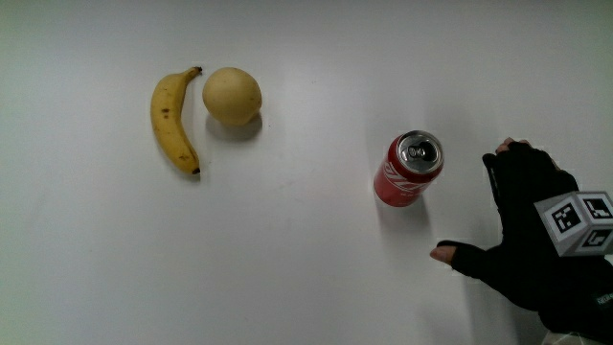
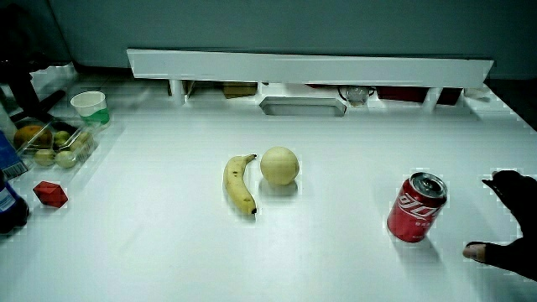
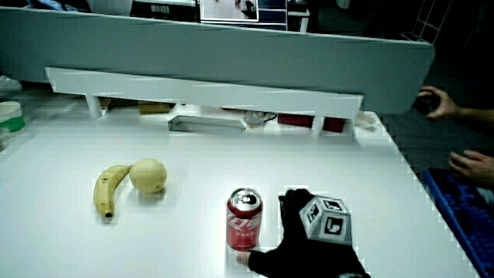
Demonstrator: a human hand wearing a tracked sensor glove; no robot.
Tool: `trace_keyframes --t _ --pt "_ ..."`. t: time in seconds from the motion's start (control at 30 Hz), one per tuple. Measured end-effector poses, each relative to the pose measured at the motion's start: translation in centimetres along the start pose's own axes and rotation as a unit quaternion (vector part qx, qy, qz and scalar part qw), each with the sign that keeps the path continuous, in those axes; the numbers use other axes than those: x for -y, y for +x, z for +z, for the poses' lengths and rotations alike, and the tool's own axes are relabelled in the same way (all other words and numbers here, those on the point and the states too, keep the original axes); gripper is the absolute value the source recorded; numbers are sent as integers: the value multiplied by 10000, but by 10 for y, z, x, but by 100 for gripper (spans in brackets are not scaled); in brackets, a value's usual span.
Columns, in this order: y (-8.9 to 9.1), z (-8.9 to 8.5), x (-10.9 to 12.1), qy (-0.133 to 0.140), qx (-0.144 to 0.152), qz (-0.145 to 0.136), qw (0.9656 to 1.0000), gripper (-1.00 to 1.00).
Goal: Pick cola
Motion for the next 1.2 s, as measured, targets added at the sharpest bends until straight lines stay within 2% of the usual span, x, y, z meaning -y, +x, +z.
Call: trace_keyframes --t 0.03,0.13,0.17,0.2,0.23,0.27,0.3,0.33,0.37,0.47,0.63,0.73,0.8,0.83,0.9,0.93,1.0,1.03,1.07,1.13,1.17,1.2 --pt "-4 4 -1 57 77 -2 10000 0" --pt "-3 5 -10 40 -88 43 9999 0" --pt "-3 5 -13 -34 -165 -32 9999 0" --pt "-4 7 -16 32 -82 31 10000 0" --pt "-3 7 -20 28 -220 56 9997 0" --pt "-5 9 -23 16 -163 100 9998 0" --pt "-5 9 -26 -47 -262 35 9996 0" --pt "-8 11 -29 298 -12 109 9995 0" --pt "-10 13 -31 357 0 134 9993 0" --pt "-12 12 -41 257 -47 182 9995 0" --pt "-21 16 -57 249 -70 268 9993 0" --pt "-30 20 -66 112 -88 384 9992 0" --pt "-34 21 -74 142 63 419 9990 0" --pt "-36 22 -78 142 92 320 9993 0" --pt "-43 25 -84 -23 104 361 9993 0" --pt "-44 26 -89 64 183 254 9995 0" --pt "-41 21 -102 -160 247 241 9993 0" --pt "-47 26 -101 -192 240 319 9990 0" --pt "-49 27 -104 -122 313 257 9991 0" --pt "-54 31 -106 -172 309 239 9991 0" --pt "-56 33 -107 -220 234 316 9990 0" --pt "-57 34 -108 -185 356 269 9988 0"
